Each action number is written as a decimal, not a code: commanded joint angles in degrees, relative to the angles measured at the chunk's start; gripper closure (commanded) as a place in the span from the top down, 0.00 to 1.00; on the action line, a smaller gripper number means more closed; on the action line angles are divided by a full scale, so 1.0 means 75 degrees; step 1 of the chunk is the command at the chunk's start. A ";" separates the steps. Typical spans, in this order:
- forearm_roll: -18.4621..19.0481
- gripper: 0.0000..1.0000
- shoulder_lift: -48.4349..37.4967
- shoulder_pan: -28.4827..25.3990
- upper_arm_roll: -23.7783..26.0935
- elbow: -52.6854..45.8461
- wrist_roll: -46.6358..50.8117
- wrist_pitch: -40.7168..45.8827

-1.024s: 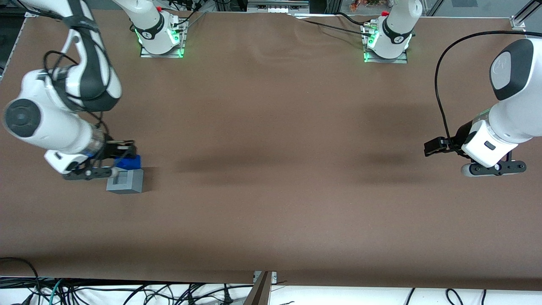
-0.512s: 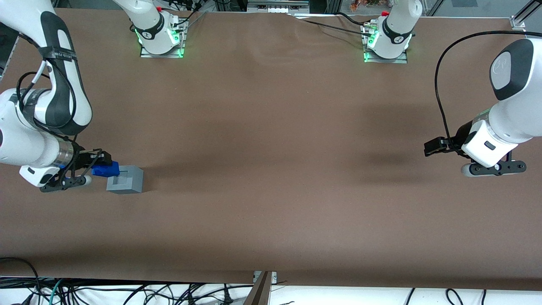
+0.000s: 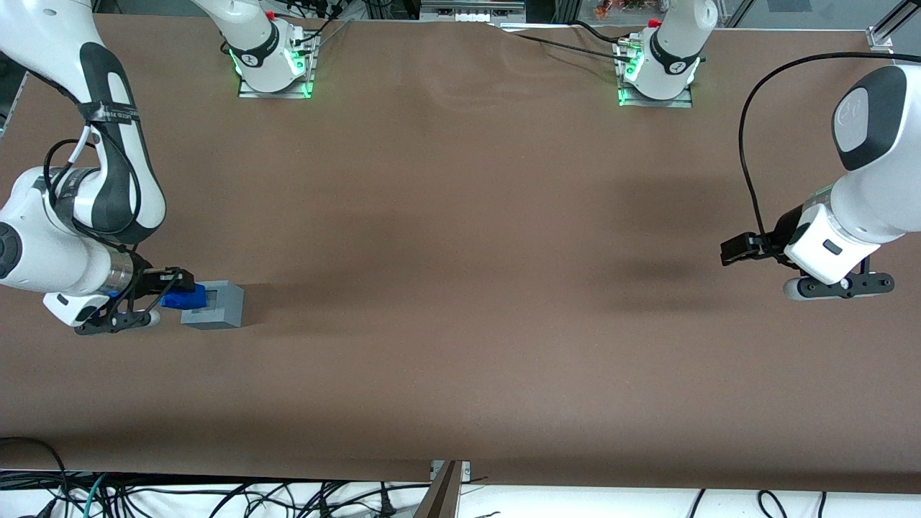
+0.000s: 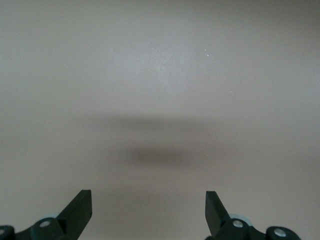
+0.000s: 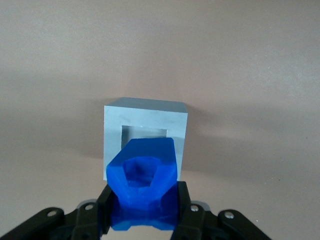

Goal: Insert blue part into gray base with right arm
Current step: 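Lower the blue part into the gray base's square opening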

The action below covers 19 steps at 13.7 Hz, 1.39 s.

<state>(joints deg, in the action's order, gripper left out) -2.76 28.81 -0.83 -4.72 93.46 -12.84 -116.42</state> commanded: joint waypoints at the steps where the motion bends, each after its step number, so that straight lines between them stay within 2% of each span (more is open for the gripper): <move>1: -0.0135 0.00 0.0120 0.0029 0.0020 -0.0227 0.0201 0.0054; 19: -0.0147 0.01 0.0389 -0.0042 0.0102 -0.0192 0.0716 -0.0414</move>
<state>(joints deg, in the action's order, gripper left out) -3.16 30.85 -1.14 -4.10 93.45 -8.35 -119.02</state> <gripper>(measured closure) 0.489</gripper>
